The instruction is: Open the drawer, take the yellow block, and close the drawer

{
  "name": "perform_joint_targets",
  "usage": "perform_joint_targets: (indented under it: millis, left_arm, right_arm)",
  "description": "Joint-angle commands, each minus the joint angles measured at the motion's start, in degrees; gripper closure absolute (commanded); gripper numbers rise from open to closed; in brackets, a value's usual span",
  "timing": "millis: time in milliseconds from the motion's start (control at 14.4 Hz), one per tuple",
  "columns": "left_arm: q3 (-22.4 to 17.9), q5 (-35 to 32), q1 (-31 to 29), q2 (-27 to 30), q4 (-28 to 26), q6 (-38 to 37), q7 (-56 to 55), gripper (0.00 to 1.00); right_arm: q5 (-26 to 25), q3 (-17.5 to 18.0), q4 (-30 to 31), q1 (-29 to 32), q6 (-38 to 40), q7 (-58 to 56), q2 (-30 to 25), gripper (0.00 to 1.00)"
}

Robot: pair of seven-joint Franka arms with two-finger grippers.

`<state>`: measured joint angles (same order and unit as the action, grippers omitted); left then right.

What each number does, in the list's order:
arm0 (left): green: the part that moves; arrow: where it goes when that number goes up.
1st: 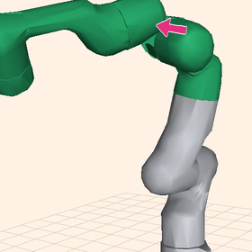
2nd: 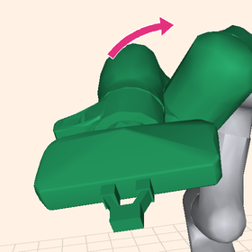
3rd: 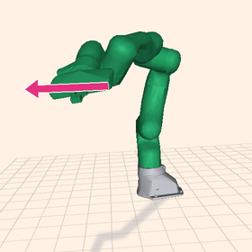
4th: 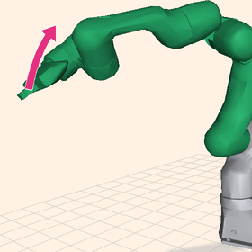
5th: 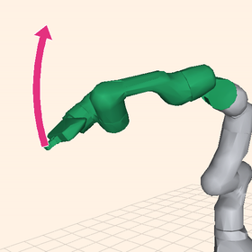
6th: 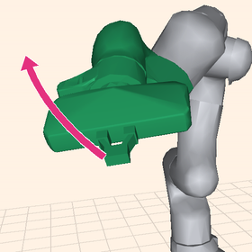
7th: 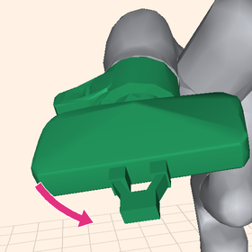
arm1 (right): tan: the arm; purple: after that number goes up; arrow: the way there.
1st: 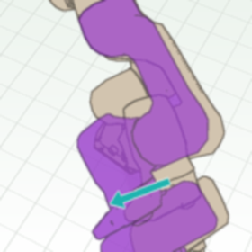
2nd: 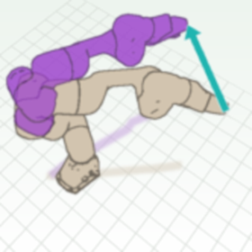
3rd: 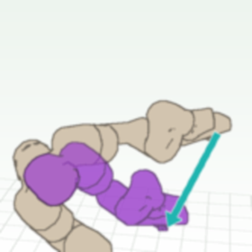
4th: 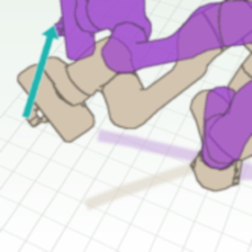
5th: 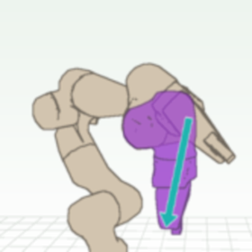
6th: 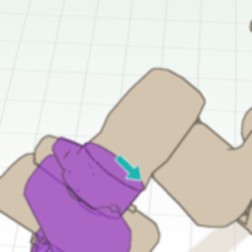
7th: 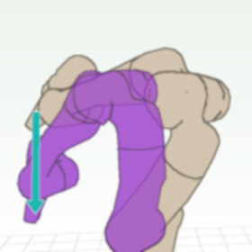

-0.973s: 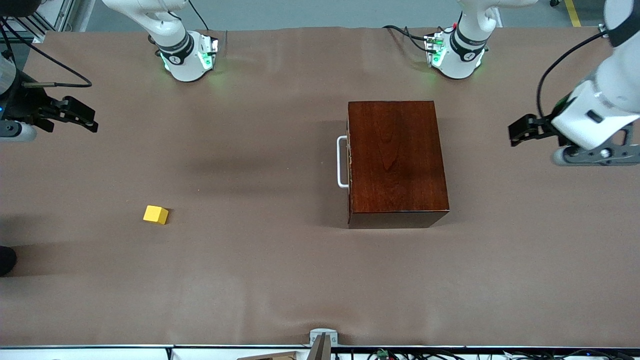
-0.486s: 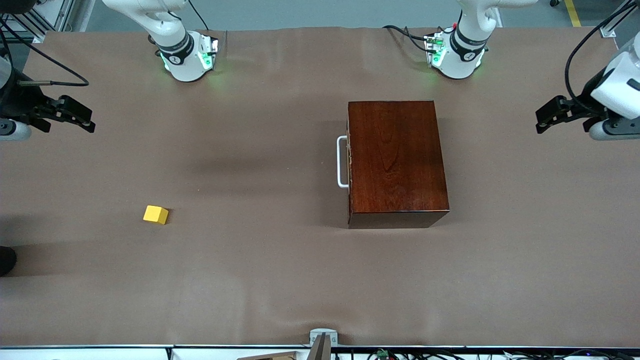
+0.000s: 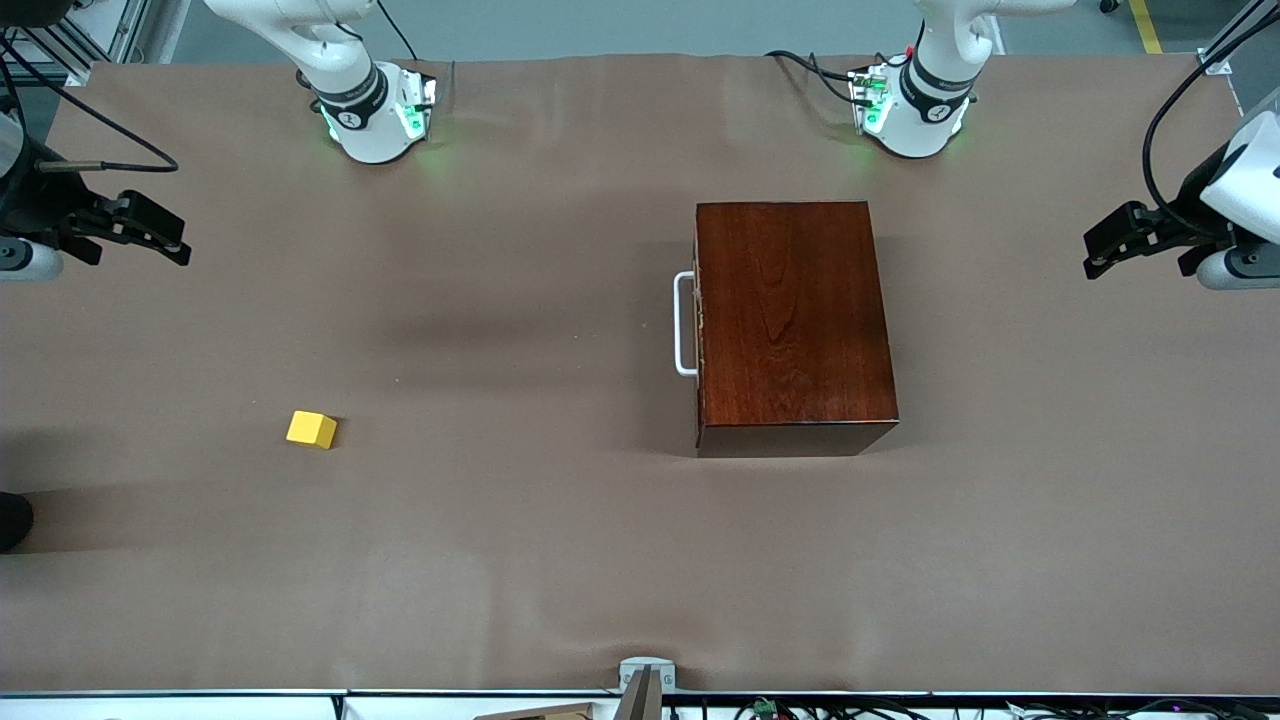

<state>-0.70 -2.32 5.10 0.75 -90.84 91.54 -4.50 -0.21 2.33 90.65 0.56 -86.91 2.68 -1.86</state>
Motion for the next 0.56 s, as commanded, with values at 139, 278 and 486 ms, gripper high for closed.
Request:
perform_joint_targets:
  millis: [139,278,486]
  left_arm:
    - [0.08,1.35,-0.62,-0.49,1.46,-0.4,0.99,0.0]
    - [0.08,1.35,-0.62,-0.49,1.46,-0.48,0.99,0.0]
    - [0.08,1.35,-0.62,-0.57,1.46,-0.48,0.99,0.0]
  right_arm:
    - [-0.15,-0.13,-0.3,-0.3,0.24,0.57,-0.25,0.0]
    - [-0.15,-0.13,-0.38,-0.04,0.16,0.57,-0.25,0.0]
    - [0.12,-0.39,-0.38,0.58,-0.19,0.83,-0.16,0.0]
